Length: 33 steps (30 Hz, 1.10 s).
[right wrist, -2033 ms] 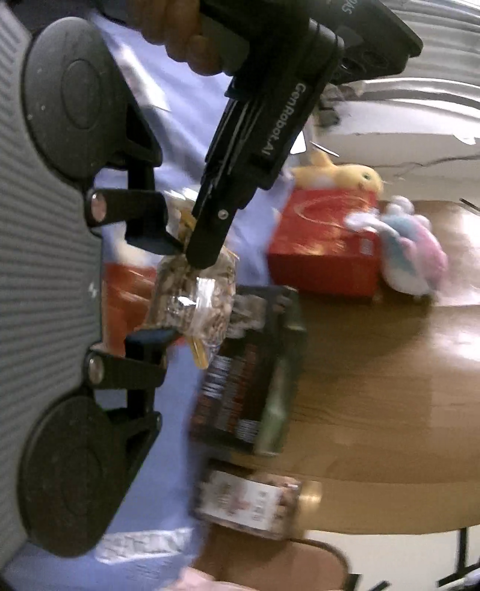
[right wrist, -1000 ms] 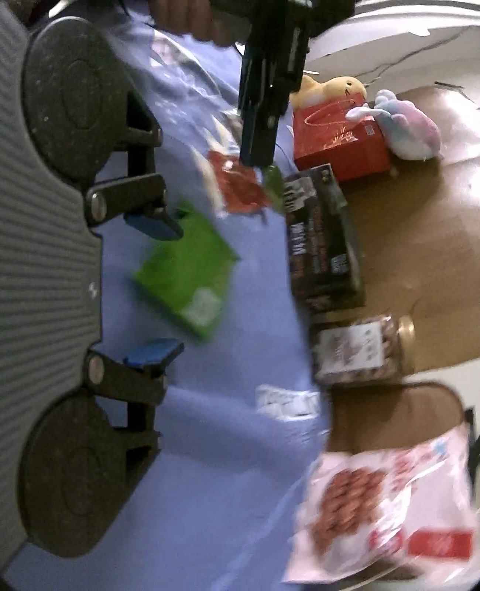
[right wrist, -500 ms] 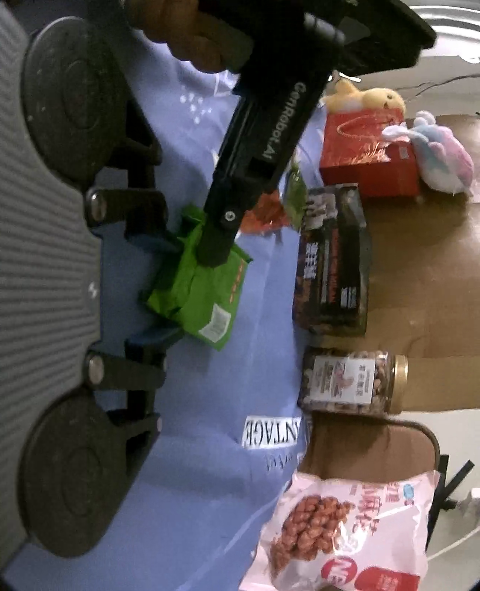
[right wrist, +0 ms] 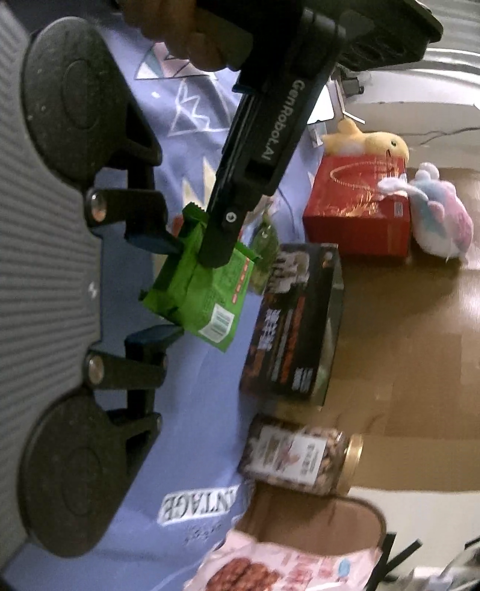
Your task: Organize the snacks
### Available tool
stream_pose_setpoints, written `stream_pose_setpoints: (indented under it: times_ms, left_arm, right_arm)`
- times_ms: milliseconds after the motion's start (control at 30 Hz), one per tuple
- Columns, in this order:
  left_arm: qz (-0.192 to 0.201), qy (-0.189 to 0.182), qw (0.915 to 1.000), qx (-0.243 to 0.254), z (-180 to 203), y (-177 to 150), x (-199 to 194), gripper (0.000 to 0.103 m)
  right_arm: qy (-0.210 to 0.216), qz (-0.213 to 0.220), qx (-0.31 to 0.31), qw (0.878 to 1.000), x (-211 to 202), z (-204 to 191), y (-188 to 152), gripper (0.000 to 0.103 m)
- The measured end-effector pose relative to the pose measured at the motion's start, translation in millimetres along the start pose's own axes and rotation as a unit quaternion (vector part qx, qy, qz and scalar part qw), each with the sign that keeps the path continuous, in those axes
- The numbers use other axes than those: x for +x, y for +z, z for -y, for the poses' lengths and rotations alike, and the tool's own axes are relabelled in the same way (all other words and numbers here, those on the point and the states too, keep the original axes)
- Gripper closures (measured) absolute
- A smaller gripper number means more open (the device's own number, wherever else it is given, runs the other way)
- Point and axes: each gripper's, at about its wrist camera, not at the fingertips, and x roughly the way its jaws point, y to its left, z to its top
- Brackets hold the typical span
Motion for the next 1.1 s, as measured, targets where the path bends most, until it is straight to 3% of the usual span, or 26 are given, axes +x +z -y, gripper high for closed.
stream_pose_setpoints:
  times_ms: [200, 267, 400, 633, 1100]
  left_arm:
    - [-0.004, 0.012, 0.9999, -0.008, -21, 4, 13, 0.076]
    - [0.009, 0.010, 0.9999, 0.007, -20, 0, 16, 0.075]
    - [0.021, 0.010, 0.9994, 0.024, -16, -3, 19, 0.073]
    - [0.022, 0.000, 0.9996, 0.016, -21, -5, 18, 0.072]
    - [0.026, 0.009, 0.9993, 0.025, -20, -9, 15, 0.070]
  right_arm:
    - [0.007, -0.010, -0.002, 1.000, 25, -7, 5, 0.058]
    - [0.015, -0.031, 0.017, 0.999, 32, -3, 5, 0.055]
    - [0.043, -0.028, 0.064, 0.997, 31, 11, 3, 0.049]
    - [0.045, -0.029, 0.053, 0.997, 31, 6, 3, 0.043]
    - [-0.009, -0.032, 0.030, 0.999, 32, -1, 2, 0.043]
